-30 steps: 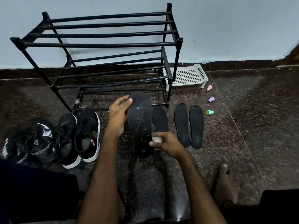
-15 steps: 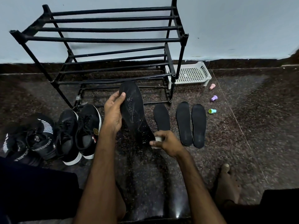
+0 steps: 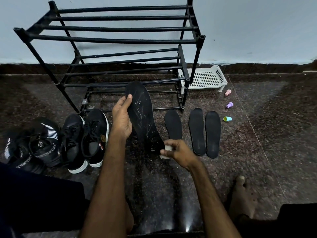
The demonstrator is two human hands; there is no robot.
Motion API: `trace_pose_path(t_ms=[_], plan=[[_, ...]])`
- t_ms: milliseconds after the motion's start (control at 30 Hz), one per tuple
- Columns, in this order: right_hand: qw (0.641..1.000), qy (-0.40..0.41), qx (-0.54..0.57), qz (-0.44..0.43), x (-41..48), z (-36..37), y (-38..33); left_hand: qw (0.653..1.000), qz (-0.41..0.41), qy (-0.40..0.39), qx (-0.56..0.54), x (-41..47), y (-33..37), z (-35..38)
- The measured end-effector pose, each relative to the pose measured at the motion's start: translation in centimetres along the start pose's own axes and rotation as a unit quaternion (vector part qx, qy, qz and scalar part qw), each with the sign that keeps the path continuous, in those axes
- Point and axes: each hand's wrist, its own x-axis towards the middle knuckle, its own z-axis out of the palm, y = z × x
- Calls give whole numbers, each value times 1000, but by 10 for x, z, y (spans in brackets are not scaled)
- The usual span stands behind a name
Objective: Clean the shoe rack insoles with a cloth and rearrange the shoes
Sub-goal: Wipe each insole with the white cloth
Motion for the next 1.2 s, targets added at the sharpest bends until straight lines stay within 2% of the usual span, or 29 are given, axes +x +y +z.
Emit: trace_pose_path(t_ms=[100,200,333,467,500,567,667,767,867,1000,1067,1167,1200], plan=[[999,-22,17,18,-3,0,1,994,-74,-70,-37,-7,2,-3],[998,-50,38,29,-4,-1,0,984,-89,-142,-56,-13,-3,-6],[997,-46,44,52,-1,-4,5,977,-94,-151,-117,-15,-5,-3],[995,-32,74,61,-9,-14,4,977,-112,-162,-78,-15,-2,7],[997,-13,59,55,-11,-18,0,976,-119,-172,-68,-14,-3,9],[997,78,21,16,-14,-30,-15,971,-129,-195,-51,-16,-5,13],[966,239,-28,-95,-15,-44,-60,962,-149,-222,-49,-19,-13,17],[929,273,-127,-216,-18,-41,-125,954,-170,-240,-53,-22,-20,23],[879,263,-253,-306,-15,-22,-168,949,-186,-246,-65,-27,-19,34],[837,230,-382,-316,-5,2,-154,947,-185,-251,-74,-31,-10,46],[860,163,-397,-275,-9,3,-144,952,-169,-243,-77,-31,-6,47],[909,-23,-394,-134,-22,-5,-137,959,-128,-238,-82,-24,-1,41],[917,-36,-380,-117,-26,-6,-138,960,-122,-239,-84,-22,1,39]])
